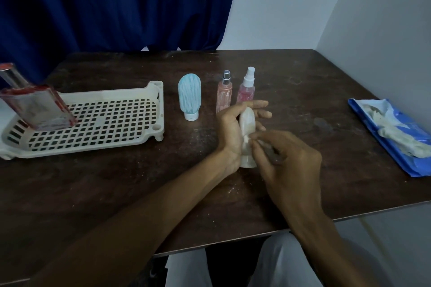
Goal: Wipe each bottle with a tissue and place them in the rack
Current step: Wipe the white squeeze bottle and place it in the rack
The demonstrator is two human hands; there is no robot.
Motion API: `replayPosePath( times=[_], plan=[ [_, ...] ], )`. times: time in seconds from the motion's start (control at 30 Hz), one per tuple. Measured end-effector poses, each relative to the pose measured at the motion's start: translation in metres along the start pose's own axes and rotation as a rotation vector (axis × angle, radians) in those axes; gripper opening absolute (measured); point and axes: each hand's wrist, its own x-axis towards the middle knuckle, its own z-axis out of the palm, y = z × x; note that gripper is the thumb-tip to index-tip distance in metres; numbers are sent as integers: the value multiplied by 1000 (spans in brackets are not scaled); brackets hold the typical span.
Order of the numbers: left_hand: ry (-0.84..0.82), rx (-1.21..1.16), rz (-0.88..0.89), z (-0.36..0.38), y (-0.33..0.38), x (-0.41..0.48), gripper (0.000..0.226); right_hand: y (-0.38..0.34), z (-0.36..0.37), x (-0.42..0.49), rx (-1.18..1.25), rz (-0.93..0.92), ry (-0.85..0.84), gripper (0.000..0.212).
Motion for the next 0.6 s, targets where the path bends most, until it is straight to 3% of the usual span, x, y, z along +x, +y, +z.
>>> replayPosePath(
  times=[0.33,0.6],
  plan=[
    [77,-34,24,-6,5,-1,34,-10,11,4,55,-4,-34,16],
    [60,35,110,-10,-3,1,36,-8,13,27,25,25,44,15]
  ],
)
